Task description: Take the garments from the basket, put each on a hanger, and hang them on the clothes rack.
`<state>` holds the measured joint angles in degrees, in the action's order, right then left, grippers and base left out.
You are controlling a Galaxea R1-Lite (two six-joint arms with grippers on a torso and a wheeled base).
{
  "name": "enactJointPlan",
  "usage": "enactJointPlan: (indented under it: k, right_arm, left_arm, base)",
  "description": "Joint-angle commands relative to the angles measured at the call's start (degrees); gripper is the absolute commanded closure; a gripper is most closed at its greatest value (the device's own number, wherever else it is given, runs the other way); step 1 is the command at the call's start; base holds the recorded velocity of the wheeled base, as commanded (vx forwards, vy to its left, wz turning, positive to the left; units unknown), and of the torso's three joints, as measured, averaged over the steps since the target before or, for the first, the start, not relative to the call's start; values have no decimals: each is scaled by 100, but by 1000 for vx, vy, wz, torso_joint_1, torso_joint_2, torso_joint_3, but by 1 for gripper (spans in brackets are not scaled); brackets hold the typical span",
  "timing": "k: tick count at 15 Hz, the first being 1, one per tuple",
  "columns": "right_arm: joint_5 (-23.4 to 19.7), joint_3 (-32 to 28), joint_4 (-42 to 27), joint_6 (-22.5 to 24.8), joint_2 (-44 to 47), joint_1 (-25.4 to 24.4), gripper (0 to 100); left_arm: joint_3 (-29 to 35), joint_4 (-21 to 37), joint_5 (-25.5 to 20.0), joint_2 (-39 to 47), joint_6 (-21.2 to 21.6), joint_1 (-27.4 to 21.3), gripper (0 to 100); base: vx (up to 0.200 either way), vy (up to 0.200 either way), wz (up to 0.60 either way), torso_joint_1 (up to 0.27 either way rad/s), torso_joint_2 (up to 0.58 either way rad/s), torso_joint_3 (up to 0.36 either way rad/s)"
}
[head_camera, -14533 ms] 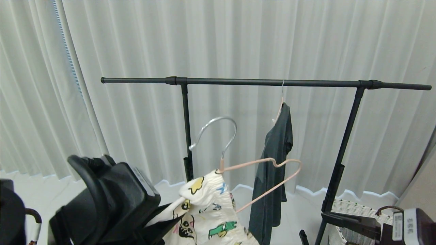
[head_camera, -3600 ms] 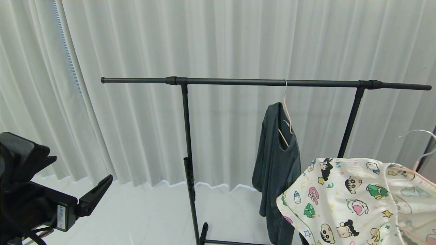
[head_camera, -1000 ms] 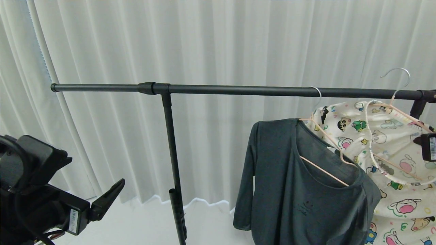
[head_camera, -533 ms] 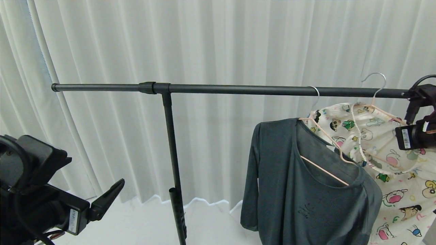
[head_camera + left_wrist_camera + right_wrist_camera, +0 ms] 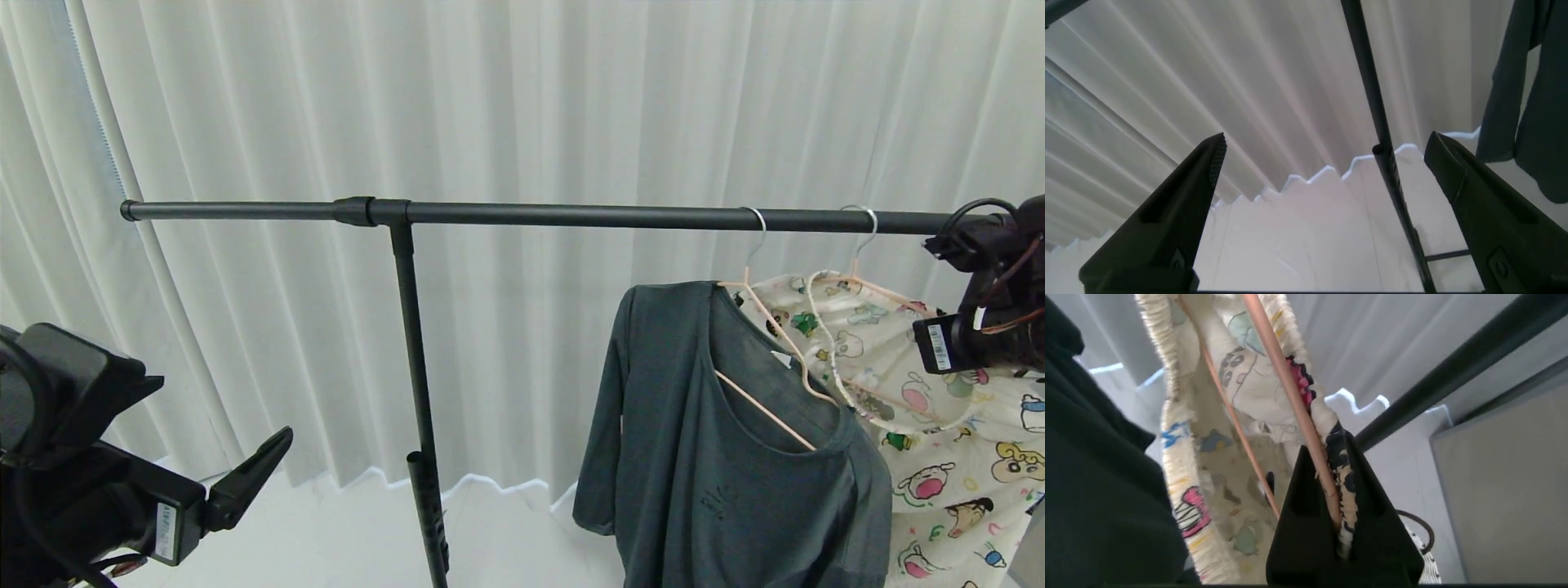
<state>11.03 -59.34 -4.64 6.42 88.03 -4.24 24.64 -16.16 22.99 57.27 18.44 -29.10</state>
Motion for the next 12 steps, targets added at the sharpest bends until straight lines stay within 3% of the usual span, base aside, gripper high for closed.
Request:
enactJointPlan:
  k: [1, 4, 8, 12]
  right_arm:
    - [-5, 54, -10, -1, -172, -6, 0]
    - [-40, 125, -80, -1, -682, 11, 0]
    - [-541, 54, -731, -10, -1851, 20, 0]
    - [-848, 345, -757, -54, -2483, 345, 0]
  left_arm:
    - [6, -1, 4, -5, 1, 1, 0]
    - [15, -1, 21, -41, 1, 97, 0]
    - [6, -1, 21, -41, -8, 1055, 0]
    - [-82, -1, 21, -85, -43, 2022, 0]
  base:
    - [0, 0, 0, 0, 0, 0]
    - [0, 0, 0, 0, 0, 0]
    - [0, 0, 0, 0, 0, 0]
    - [0, 0, 0, 0, 0, 0]
